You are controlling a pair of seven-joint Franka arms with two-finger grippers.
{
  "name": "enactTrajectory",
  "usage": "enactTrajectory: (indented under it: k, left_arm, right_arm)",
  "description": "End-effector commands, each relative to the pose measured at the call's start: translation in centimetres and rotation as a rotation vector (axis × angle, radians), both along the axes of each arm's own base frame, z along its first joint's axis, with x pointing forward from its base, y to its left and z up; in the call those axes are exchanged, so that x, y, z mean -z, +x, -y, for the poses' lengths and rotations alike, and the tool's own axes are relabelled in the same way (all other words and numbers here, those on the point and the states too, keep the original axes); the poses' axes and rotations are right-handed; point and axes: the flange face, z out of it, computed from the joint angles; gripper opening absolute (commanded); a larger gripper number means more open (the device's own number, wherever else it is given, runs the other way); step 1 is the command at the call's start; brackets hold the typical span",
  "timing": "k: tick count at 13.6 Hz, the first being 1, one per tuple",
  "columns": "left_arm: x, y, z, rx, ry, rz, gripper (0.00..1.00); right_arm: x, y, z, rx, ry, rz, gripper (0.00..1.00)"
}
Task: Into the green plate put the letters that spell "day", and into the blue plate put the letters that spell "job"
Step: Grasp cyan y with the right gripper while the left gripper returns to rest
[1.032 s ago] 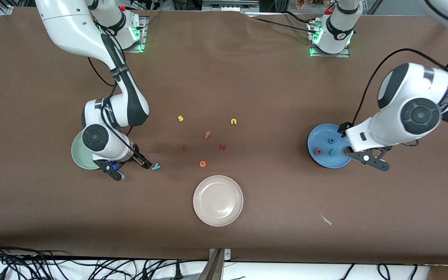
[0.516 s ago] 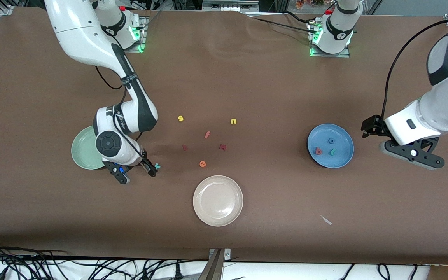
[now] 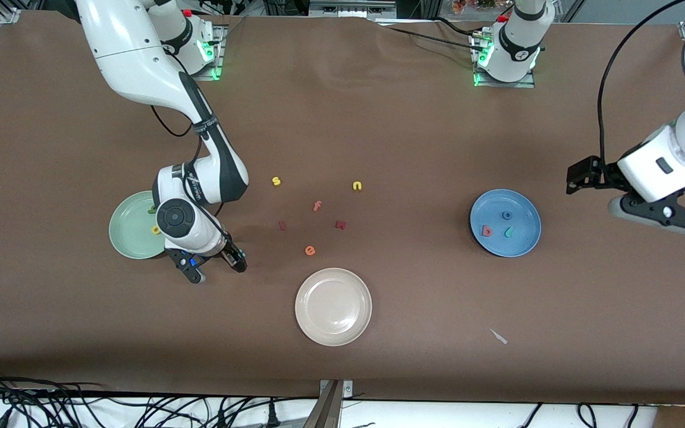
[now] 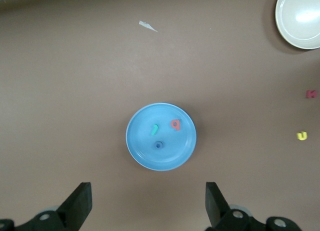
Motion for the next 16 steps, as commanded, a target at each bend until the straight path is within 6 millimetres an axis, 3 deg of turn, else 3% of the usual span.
enactTrajectory:
  k: [1,6,16]
  left_arm:
    - [-0.3,-3.6,-1.3,-0.032,-0.009,0.013,1.00]
    - [0.3,-7.3,-1.4,-0.102,0.005,0.060,1.00]
    - [0.1,-6.9,-0.8,-0.104,0.005,0.058,1.00]
  right_arm:
    - [0.7,0.6,-0.4,0.037,0.011,0.021,1.00]
    - [2.1,0.2,-1.4,0.026,0.009,0.022,1.00]
    - [2.9,-0.2,-2.2,0.028,0.006,0.027,0.96]
